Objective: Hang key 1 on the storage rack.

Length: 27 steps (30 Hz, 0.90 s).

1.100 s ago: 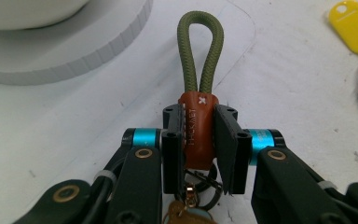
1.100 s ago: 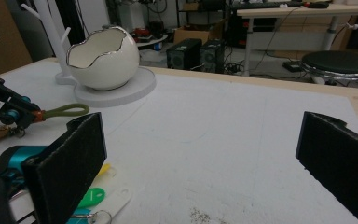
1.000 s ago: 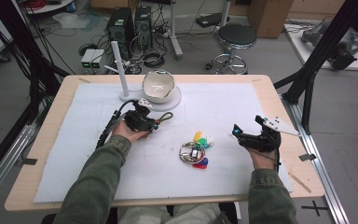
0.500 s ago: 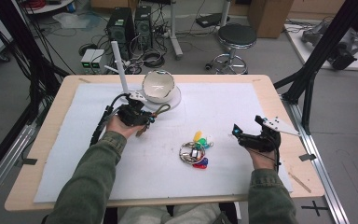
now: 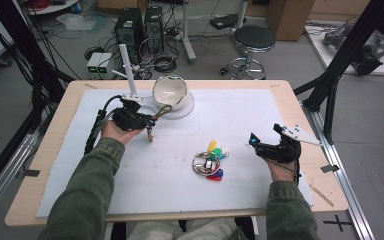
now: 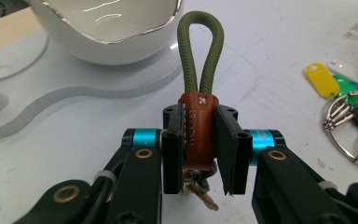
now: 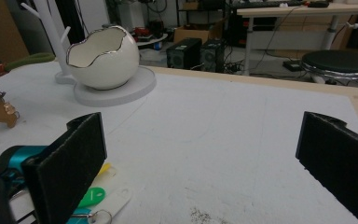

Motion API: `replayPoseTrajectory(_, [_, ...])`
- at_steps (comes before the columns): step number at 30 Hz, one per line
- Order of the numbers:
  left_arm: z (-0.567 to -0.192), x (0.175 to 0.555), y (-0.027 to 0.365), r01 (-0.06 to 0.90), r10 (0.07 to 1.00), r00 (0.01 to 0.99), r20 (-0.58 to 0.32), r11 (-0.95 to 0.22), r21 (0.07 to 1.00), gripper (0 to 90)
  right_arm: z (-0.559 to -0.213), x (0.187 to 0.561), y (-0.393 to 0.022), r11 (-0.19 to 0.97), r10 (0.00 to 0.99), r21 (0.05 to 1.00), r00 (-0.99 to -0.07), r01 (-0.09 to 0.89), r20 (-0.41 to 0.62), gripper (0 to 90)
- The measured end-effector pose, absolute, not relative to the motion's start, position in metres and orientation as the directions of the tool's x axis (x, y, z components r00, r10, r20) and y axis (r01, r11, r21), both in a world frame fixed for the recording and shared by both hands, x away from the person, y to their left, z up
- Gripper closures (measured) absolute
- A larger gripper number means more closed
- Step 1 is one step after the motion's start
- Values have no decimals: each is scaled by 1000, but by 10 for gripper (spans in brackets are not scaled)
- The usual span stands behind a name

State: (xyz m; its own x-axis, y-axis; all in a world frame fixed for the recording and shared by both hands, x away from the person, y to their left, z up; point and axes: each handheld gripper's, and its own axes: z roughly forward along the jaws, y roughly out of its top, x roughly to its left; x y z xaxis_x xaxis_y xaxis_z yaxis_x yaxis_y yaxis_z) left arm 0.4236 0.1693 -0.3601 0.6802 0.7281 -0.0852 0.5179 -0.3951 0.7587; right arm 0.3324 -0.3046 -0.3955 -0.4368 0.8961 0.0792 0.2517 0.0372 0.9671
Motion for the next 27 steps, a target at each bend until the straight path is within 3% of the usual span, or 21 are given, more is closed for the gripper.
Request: replayPoseTrajectory(27, [-330,423,239,569,775,602,-192,-248,784,731,-396,333,-304,42,895,966,-439,256,77,5])
